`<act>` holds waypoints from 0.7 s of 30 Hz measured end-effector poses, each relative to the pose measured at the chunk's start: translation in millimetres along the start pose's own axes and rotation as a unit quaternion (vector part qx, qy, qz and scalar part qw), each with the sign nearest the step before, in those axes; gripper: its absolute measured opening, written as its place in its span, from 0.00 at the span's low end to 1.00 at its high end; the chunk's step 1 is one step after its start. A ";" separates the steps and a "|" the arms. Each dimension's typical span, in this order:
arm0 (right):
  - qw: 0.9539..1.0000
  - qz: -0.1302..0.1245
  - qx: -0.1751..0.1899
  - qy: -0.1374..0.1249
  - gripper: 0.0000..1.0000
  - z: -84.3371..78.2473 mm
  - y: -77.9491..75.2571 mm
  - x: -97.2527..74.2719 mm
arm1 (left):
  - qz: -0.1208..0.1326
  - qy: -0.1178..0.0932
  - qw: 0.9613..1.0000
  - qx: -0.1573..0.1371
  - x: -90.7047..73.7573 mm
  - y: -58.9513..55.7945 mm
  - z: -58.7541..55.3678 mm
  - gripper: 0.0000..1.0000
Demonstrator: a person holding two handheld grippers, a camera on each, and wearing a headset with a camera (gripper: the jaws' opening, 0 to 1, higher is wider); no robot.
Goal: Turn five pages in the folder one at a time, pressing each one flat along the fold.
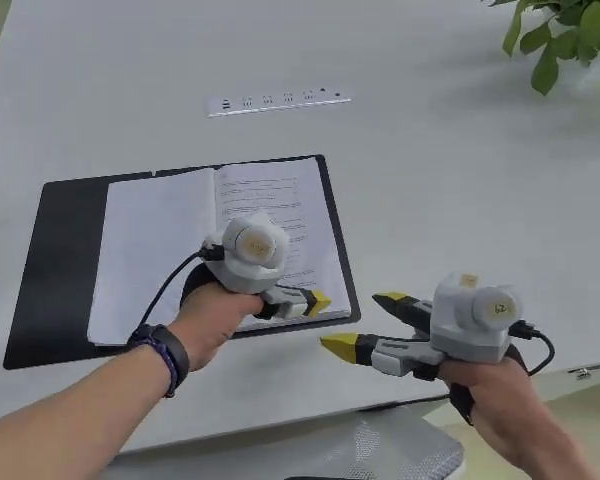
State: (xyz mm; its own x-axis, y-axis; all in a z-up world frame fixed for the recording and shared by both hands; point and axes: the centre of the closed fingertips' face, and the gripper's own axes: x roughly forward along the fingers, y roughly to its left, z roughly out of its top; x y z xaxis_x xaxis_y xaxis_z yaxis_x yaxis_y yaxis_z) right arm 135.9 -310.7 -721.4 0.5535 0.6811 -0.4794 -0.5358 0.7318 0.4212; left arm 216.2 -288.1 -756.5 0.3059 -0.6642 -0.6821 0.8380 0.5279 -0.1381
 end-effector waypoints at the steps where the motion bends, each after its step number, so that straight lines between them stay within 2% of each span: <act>1: 1.000 0.001 0.000 0.000 0.72 0.5 -0.2 -0.3 | 0.006 0.003 1.000 -0.001 4.4 1.0 -1.5 0.63; 6: 1.000 0.008 0.007 -0.001 0.71 0.4 -2.7 0.8 | 0.023 0.014 1.000 0.013 14.7 1.0 -7.8 0.62; 10: 1.000 0.009 0.007 0.000 0.71 0.9 -4.8 2.1 | 0.025 0.022 0.999 0.017 19.4 -1.3 -14.9 0.62; 13: 1.000 0.009 0.011 -0.002 0.70 3.0 -8.5 3.5 | 0.034 0.029 0.997 0.055 19.1 -0.1 -20.7 0.61; 21: 0.999 0.005 0.033 -0.020 0.66 15.6 -19.4 13.2 | 0.033 0.022 0.998 0.051 17.1 4.0 -20.1 0.57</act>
State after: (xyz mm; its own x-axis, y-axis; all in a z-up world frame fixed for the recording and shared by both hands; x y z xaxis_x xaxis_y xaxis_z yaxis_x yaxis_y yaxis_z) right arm 163.6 -315.6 -723.9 0.5750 0.6873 -0.4438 -0.4982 0.7245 0.4764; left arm 215.6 -286.7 -783.1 0.3436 -0.6043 -0.7188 0.8593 0.5112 -0.0191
